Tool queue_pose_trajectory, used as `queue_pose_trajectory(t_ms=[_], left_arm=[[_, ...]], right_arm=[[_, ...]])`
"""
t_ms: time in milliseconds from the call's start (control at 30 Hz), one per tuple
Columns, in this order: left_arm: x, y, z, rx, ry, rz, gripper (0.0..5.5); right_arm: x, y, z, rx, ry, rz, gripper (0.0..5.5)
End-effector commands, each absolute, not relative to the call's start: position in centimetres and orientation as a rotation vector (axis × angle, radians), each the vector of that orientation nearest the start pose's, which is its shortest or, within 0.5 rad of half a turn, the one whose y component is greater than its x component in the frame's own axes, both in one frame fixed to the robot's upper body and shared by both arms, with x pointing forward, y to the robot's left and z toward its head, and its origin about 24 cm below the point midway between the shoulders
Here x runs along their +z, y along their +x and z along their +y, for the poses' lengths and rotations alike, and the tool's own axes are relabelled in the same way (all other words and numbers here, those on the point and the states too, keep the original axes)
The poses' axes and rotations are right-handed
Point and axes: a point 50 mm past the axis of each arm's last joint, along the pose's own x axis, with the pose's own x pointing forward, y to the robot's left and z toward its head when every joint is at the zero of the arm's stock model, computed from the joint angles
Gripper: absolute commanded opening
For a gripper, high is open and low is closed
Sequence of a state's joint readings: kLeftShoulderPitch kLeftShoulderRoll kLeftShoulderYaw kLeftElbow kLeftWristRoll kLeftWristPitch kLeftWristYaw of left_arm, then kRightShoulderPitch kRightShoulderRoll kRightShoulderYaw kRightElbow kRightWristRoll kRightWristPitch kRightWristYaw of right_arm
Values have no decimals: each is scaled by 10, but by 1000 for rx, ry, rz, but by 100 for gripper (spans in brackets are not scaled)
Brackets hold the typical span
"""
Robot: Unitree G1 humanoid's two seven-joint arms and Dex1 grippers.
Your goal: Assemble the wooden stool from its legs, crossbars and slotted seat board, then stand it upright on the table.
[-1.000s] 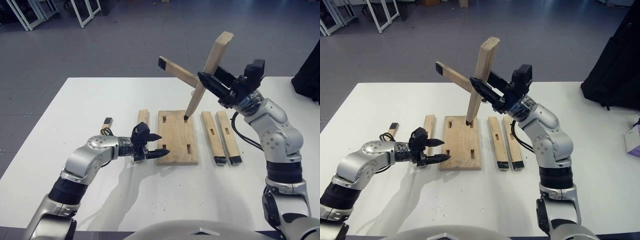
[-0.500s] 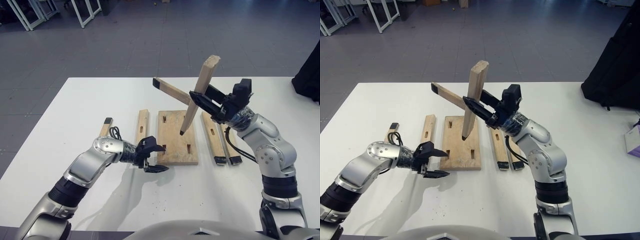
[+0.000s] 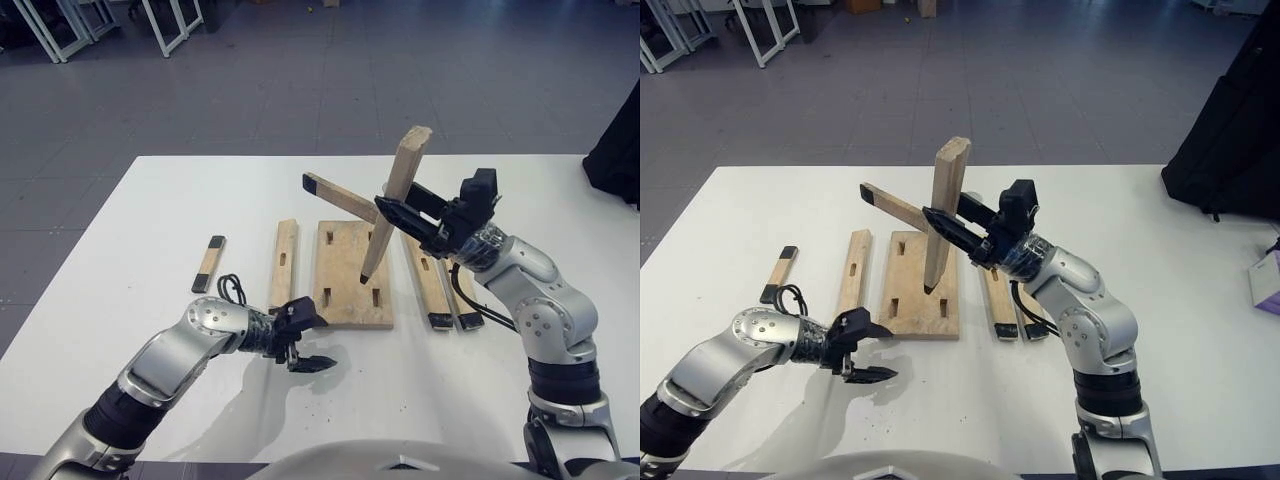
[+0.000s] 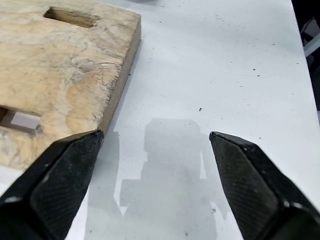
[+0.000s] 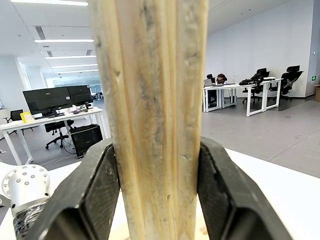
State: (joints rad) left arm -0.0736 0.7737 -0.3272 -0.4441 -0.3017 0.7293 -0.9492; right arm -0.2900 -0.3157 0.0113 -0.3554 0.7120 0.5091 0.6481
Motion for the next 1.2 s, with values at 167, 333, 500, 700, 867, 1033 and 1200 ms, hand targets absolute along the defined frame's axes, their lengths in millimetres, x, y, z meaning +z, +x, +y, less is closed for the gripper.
queue_pose_trajectory(t_ms=[167, 333, 500, 700, 867, 1033, 1200], left_arm=[[74, 239, 150, -1107, 499, 422, 395], [64, 261, 138, -1128, 551, 331, 395], [46, 267, 145, -1219, 511, 526, 395], [65, 272, 149, -1282, 394, 540, 395], [80, 279, 159, -1261, 423, 530, 395], [66, 261, 167, -1339, 471, 644, 395], [60, 252, 163, -1371, 474, 679, 395]], right_arm=[[165, 269, -125, 1031, 271, -163, 204], [169, 278, -126, 1028, 274, -193, 204], [173, 283, -119, 1057, 271, -213, 204], [171, 286, -119, 1049, 267, -223, 204], [170, 286, -117, 1041, 274, -231, 204], [169, 285, -117, 1043, 273, -228, 204], [168, 284, -116, 1049, 268, -220, 204]])
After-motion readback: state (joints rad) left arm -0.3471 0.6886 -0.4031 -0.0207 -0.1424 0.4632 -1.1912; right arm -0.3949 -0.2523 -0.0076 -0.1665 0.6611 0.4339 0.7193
